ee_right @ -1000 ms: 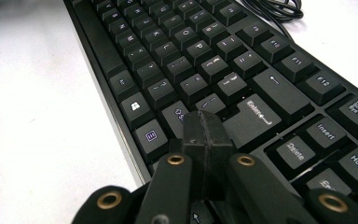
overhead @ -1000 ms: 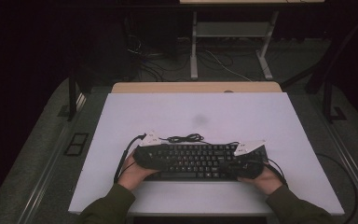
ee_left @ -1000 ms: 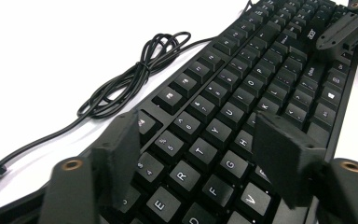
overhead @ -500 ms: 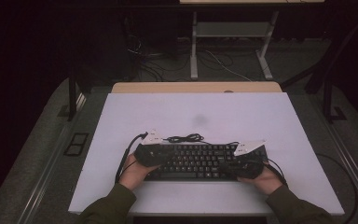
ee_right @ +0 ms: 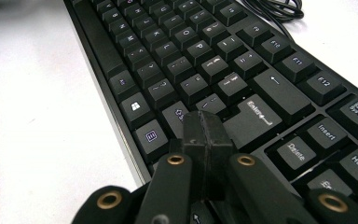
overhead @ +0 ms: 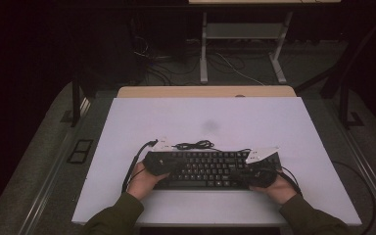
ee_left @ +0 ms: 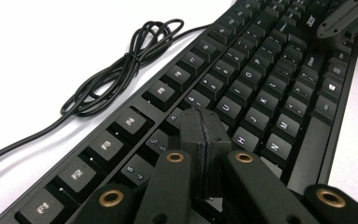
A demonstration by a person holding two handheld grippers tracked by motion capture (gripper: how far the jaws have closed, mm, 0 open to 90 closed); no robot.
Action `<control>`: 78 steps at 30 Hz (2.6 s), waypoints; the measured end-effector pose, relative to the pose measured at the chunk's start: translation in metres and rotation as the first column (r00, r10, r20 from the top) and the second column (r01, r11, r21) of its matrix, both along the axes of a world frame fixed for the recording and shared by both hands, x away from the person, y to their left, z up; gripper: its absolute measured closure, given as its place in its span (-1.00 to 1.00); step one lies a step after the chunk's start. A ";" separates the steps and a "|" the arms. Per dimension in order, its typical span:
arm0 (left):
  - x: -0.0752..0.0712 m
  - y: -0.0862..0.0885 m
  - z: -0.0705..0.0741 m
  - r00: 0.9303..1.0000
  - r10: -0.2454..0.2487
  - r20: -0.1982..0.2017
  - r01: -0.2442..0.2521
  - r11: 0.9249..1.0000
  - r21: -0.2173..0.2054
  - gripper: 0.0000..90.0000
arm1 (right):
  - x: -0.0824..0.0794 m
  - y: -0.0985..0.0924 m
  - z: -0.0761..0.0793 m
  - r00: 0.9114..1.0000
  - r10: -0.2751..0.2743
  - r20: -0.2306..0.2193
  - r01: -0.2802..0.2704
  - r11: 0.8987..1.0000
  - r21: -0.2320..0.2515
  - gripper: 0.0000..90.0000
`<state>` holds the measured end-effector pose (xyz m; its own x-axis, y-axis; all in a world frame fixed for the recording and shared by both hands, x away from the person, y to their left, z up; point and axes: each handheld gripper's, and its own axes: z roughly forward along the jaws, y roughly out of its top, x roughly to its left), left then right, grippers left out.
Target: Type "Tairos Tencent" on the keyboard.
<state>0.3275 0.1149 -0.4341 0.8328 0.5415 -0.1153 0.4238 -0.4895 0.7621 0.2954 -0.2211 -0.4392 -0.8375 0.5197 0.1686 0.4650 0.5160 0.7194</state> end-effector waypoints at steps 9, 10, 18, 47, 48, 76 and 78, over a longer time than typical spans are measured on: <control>-0.001 -0.003 -0.002 1.000 -0.007 -0.008 0.007 1.000 0.024 0.97 | 0.000 0.000 0.000 1.000 0.000 0.001 0.000 1.000 -0.001 0.99; -0.001 -0.003 -0.003 1.000 -0.007 -0.006 0.007 1.000 0.021 0.97 | 0.000 0.000 0.000 1.000 -0.002 -0.001 0.002 1.000 -0.001 0.99; -0.001 -0.003 -0.001 1.000 -0.005 0.000 0.005 1.000 0.003 0.97 | 0.000 0.000 0.000 1.000 -0.001 -0.001 0.001 1.000 -0.002 0.99; -0.011 0.011 0.007 0.999 0.043 0.020 -0.041 0.997 -0.058 0.33 | 0.005 -0.005 0.008 0.999 -0.033 0.006 0.032 0.995 0.095 0.53; -0.011 0.012 0.007 0.999 0.043 0.023 -0.041 0.997 -0.062 0.32 | 0.006 -0.004 0.008 1.000 -0.030 0.008 0.029 0.995 0.097 0.47; -0.022 0.036 0.007 0.992 0.121 0.020 -0.119 0.991 -0.063 0.64 | 0.022 0.018 0.013 0.998 -0.046 0.037 0.040 0.989 0.140 -0.31; -0.022 0.036 0.006 0.992 0.127 0.021 -0.126 0.990 -0.063 0.74 | 0.023 0.019 0.013 0.999 -0.038 0.037 0.033 0.989 0.142 -0.31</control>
<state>0.3054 0.1509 -0.4277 0.7609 0.6353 -0.1319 0.4600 -0.3848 0.8003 0.3183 -0.2017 -0.4267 -0.8264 0.5226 0.2096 0.4511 0.3917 0.8019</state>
